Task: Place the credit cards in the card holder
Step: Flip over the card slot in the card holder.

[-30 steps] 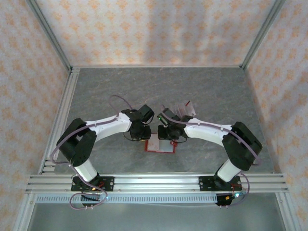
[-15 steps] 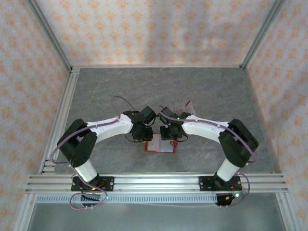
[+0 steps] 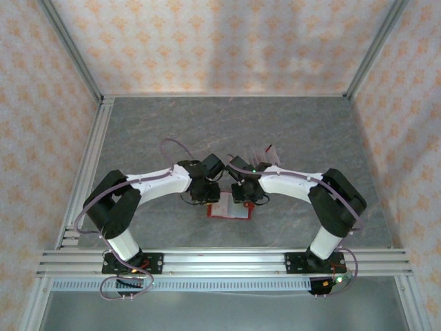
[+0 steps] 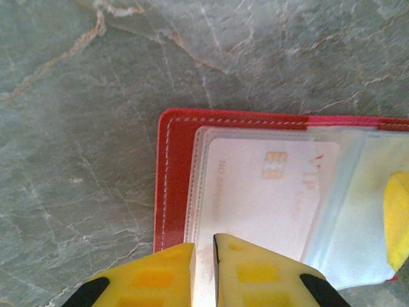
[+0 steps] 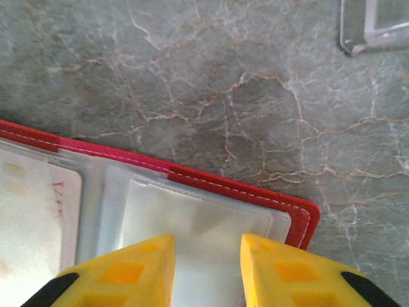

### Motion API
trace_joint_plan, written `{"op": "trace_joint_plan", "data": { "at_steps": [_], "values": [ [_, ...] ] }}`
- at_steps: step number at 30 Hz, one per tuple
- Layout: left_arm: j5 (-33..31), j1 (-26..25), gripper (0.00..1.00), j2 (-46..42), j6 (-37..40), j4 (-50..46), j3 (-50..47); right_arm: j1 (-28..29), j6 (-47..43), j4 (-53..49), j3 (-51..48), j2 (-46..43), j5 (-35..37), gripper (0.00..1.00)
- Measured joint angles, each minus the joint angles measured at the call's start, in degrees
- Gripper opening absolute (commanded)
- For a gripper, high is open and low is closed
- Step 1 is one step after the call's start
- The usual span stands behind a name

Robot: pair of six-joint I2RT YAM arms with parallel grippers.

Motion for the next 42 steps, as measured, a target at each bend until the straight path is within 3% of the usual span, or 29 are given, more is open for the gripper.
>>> {"op": "trace_joint_plan", "data": {
  "at_steps": [11,16,19,42],
  "values": [
    [0.15,-0.55,0.16,0.07,-1.31,1.53,-2.82,0.04,0.24,1.42,-1.09,0.07,0.52,0.26],
    [0.17,-0.72,0.16,0.22,-1.49,2.34,-3.28,0.20,0.22,2.19,-1.09,0.07,0.35,0.05],
    [0.17,-0.72,0.15,0.22,-1.57,2.80,-3.54,0.55,0.26,2.49,-1.07,0.04,0.28,0.00],
    [0.13,-1.01,0.16,-0.79,-3.45,4.90,-5.22,0.55,0.26,-0.72,3.69,-0.17,-4.09,0.00]
  ]
}}
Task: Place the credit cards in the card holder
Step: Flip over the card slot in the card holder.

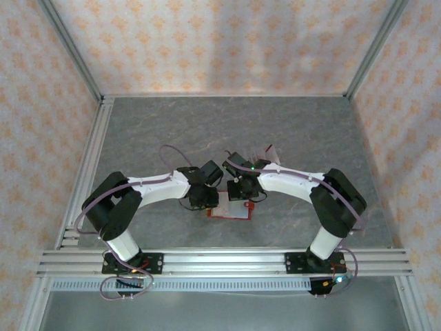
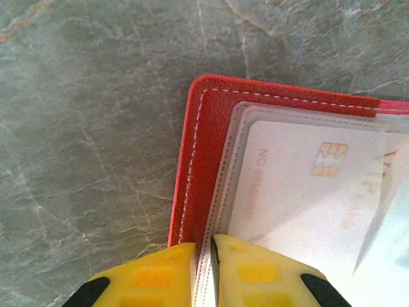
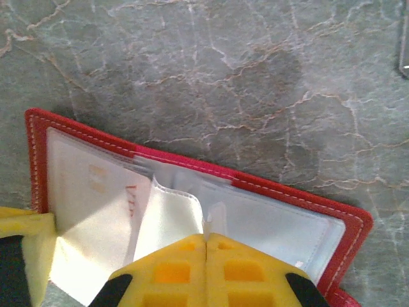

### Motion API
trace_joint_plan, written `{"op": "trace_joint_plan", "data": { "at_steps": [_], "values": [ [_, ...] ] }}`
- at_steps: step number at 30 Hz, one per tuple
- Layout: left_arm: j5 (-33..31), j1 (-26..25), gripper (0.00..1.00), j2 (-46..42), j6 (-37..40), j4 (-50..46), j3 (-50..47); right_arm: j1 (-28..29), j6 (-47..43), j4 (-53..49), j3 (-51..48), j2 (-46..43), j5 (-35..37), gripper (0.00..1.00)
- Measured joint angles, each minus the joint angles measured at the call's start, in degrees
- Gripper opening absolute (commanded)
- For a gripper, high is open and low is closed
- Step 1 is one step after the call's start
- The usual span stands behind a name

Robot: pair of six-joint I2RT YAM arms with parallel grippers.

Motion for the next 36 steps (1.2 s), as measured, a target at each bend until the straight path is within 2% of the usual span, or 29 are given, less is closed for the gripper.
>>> {"op": "trace_joint_plan", "data": {
  "at_steps": [7,22,30,36],
  "values": [
    [0.09,-0.13,0.16,0.00,-0.61,0.13,0.00,0.00,0.79,-0.04,0.50,0.00,-2.47,0.02],
    [1.11,-0.48,0.16,-2.19,-2.14,-0.59,0.04,0.00,4.70,2.08,1.95,2.01,-8.92,0.19],
    [-3.50,0.02,0.16,-10.23,-2.19,-8.55,0.74,0.00,6.40,3.80,5.27,6.27,-11.69,0.26],
    [-5.38,4.17,0.23,-20.72,-2.64,-12.79,-1.55,0.00,7.41,5.20,8.00,8.57,-13.46,0.36]
  ]
}}
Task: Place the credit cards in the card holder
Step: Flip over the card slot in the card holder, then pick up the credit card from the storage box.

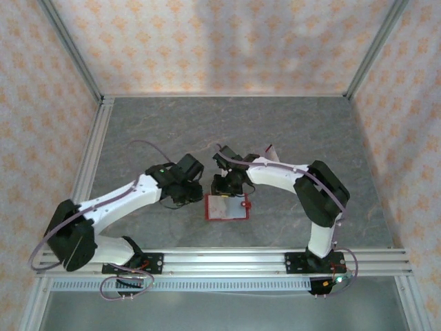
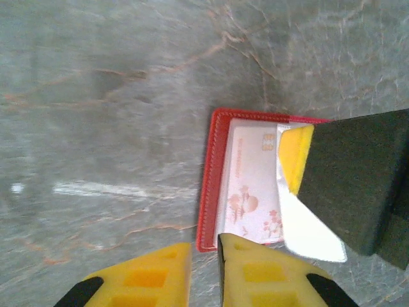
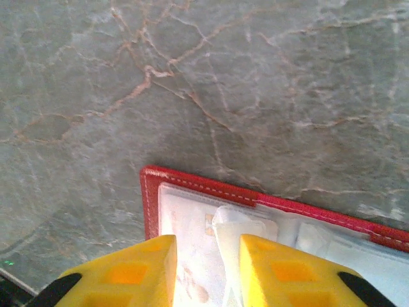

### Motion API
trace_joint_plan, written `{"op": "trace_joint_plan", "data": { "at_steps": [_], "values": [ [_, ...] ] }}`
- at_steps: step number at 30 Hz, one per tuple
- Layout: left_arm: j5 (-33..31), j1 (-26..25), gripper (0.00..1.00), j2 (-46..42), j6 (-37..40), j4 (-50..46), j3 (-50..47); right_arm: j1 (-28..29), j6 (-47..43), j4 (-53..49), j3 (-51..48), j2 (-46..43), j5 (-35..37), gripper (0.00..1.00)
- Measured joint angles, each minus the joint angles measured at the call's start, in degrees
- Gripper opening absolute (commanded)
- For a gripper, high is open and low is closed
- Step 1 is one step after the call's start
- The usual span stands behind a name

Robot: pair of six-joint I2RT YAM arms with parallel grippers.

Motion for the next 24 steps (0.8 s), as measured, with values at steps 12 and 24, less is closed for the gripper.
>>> {"op": "trace_joint_plan", "data": {
  "at_steps": [12,24],
  "values": [
    [0.07,2.19,0.26,-3.61,0.09,-1.70,-3.02,0.00,0.11,1.36,8.98,0.87,-5.14,0.42],
    [2.36,2.51,0.36,-1.55,0.81,0.59,-2.97,-6.93,-6.51,-10.19,7.37,-7.58,5.38,0.34]
  ]
}}
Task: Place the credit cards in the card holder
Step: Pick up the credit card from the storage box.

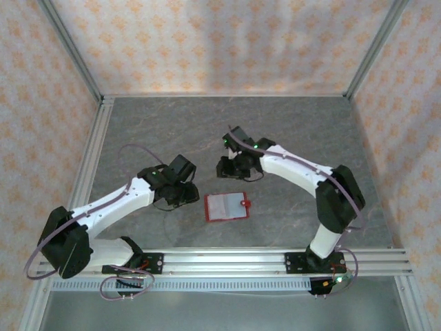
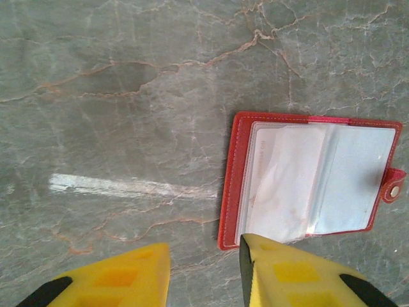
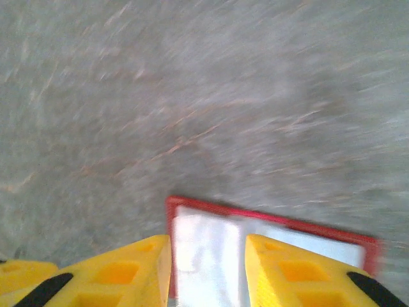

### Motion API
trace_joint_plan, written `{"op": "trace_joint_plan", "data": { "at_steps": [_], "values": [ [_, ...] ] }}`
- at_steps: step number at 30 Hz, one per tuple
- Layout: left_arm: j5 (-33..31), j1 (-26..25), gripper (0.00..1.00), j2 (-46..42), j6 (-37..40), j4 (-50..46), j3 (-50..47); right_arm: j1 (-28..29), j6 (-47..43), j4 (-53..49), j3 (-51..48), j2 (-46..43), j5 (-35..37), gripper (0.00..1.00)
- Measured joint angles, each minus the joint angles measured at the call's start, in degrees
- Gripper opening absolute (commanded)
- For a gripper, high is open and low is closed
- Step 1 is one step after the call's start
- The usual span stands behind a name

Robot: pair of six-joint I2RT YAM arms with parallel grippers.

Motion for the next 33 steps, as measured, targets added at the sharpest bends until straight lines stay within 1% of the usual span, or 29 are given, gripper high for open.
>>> {"op": "trace_joint_plan", "data": {
  "at_steps": [2,4,6,11,14,17,20,23,27,33],
  "values": [
    [0.50,-0.02,0.37,1.97,0.11,0.79,0.11,-3.10,-1.05,-2.64,1.44,-0.39,3.15,0.34],
    [1.07,-0.02,0.38,3.82,0.28,1.33,0.39,-5.79,-2.14,-5.27,3.37,-0.26,6.43,0.38],
    [1.18,-0.37,0.38,5.18,0.39,1.84,0.98,-8.22,-3.91,-8.85,6.82,0.79,9.75,0.39],
    [1.57,-1.38,0.39,6.32,0.42,3.21,2.36,-10.12,-8.44,-14.64,17.33,8.33,16.26,0.39],
    [1.57,-1.53,0.39,6.34,0.39,3.82,2.47,-10.36,-10.62,-17.27,20.65,12.81,18.49,0.39],
    [1.55,-1.53,0.39,6.34,0.37,4.24,2.47,-10.62,-12.48,-20.13,23.30,16.72,19.71,0.38],
    [1.55,-1.53,0.39,6.34,0.37,4.28,2.47,-10.73,-13.81,-21.75,23.63,18.34,20.13,0.36],
    [1.55,-1.53,0.39,6.34,0.37,4.28,2.47,-10.78,-14.62,-22.82,23.63,18.71,20.11,0.32],
    [1.55,-1.53,0.39,6.36,0.39,4.28,2.47,-10.78,-15.21,-23.26,23.58,18.71,20.09,0.25],
    [1.55,-1.53,0.38,7.41,0.39,4.28,2.69,-10.93,-15.74,-23.39,23.32,18.71,20.04,0.22]
  ]
}}
